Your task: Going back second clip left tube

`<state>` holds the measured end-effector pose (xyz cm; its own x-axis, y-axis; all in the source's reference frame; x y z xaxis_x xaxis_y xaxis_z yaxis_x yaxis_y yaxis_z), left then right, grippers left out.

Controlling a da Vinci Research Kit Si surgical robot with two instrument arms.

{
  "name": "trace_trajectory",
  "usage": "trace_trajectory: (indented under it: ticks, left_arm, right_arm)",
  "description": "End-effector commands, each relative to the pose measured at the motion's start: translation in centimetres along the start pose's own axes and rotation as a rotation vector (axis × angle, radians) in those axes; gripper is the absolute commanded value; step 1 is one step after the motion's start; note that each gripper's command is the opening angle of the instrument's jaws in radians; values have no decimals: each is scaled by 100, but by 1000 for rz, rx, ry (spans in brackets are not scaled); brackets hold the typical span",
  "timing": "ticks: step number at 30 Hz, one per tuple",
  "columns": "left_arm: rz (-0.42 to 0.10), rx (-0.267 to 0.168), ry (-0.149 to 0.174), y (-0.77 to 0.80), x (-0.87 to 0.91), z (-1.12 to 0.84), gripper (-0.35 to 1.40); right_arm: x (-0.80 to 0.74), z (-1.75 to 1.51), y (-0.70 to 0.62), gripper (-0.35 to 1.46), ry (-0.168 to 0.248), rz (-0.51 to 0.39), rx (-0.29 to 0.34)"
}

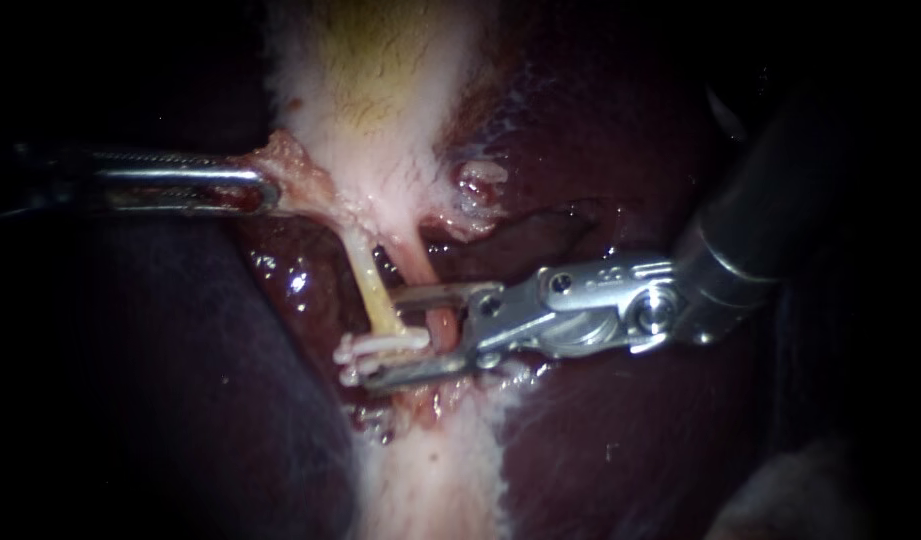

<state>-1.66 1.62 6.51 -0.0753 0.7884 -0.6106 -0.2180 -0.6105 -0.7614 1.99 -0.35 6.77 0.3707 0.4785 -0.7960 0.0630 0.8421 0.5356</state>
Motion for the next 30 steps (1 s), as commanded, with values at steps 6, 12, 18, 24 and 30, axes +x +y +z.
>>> trace_trajectory:
  ticks: [6,12,18,24,30]
  left_arm:
    - [0,-1,0,0,0,-2,-35]
    - [0,-2,-1,0,0,-3,-35]
    - [0,-2,-1,0,0,-3,-35]
    - [0,1,0,0,0,-3,-35]
    - [0,1,0,-1,0,-2,-35]
  right_arm:
    - [6,-43,-3,50,2,-75,19]
    - [12,-94,-11,50,6,-114,28]
    - [17,-130,-19,50,7,-105,-2]
    - [23,-152,-15,50,7,-117,-22]
    - [25,-157,-14,50,8,-120,-21]
